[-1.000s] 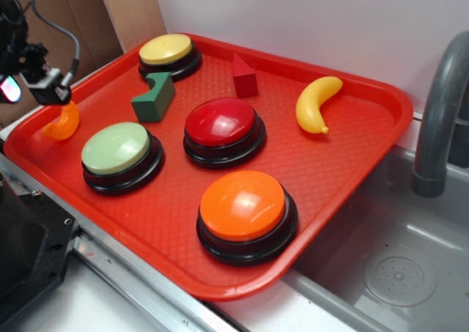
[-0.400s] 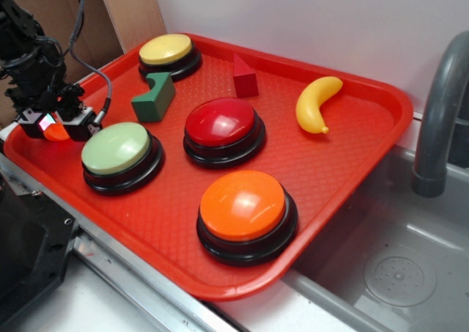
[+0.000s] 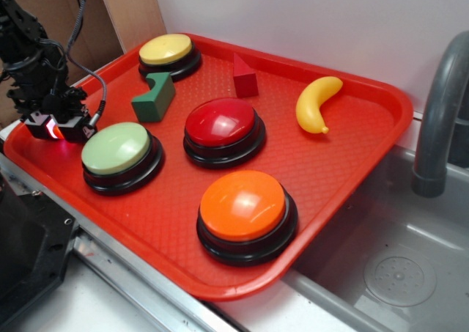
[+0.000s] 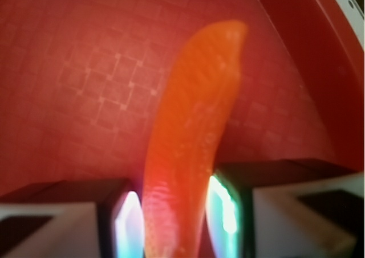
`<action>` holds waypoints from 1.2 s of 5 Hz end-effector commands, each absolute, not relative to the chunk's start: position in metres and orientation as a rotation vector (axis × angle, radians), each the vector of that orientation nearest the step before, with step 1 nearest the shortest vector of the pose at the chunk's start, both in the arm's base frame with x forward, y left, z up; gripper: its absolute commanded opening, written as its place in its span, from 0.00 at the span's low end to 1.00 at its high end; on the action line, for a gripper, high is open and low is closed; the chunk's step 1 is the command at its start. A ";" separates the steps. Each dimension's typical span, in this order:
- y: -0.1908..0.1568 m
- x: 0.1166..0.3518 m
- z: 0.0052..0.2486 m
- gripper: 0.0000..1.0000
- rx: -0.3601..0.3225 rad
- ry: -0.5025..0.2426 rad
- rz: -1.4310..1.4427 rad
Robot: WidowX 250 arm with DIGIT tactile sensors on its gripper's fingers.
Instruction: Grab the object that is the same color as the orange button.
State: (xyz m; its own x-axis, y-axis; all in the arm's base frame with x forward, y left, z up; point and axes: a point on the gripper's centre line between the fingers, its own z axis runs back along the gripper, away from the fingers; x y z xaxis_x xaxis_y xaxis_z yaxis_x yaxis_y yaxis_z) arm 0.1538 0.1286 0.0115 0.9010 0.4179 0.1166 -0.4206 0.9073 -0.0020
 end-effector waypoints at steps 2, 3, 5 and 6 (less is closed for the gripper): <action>0.086 0.163 0.133 0.00 0.079 -0.172 0.178; 0.059 0.166 0.183 0.00 0.062 -0.151 0.031; 0.026 0.170 0.241 0.00 0.065 -0.215 -0.103; 0.024 0.166 0.239 0.00 0.087 -0.222 -0.072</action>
